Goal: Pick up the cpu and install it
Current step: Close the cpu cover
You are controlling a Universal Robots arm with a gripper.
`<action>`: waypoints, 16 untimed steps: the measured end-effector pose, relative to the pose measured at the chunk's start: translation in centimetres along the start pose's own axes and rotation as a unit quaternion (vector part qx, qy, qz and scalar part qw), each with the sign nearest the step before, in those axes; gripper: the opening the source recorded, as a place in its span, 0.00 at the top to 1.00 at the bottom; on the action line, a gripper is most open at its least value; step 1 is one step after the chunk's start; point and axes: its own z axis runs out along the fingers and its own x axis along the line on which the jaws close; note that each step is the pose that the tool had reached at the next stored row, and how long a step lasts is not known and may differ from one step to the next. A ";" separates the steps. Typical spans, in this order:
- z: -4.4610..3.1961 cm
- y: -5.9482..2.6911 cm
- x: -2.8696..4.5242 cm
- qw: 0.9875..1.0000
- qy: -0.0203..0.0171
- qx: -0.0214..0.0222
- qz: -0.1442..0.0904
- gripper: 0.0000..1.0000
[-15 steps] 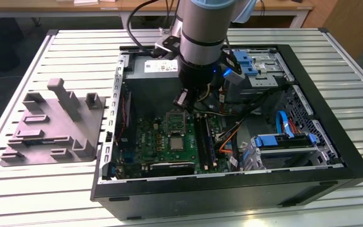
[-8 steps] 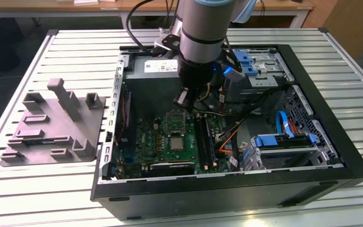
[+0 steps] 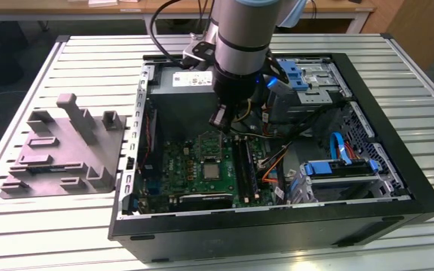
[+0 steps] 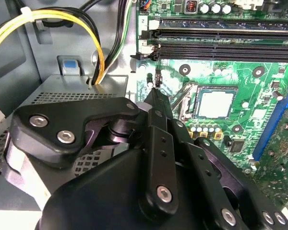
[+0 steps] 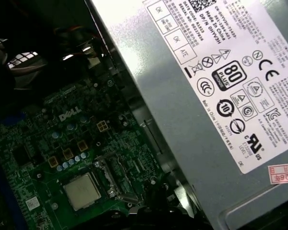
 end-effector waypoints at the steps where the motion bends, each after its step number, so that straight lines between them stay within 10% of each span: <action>1: -0.06 0.01 0.00 1.000 0.000 0.000 -0.001 0.89; 16: -0.59 0.05 0.01 0.999 0.002 0.000 -0.043 0.89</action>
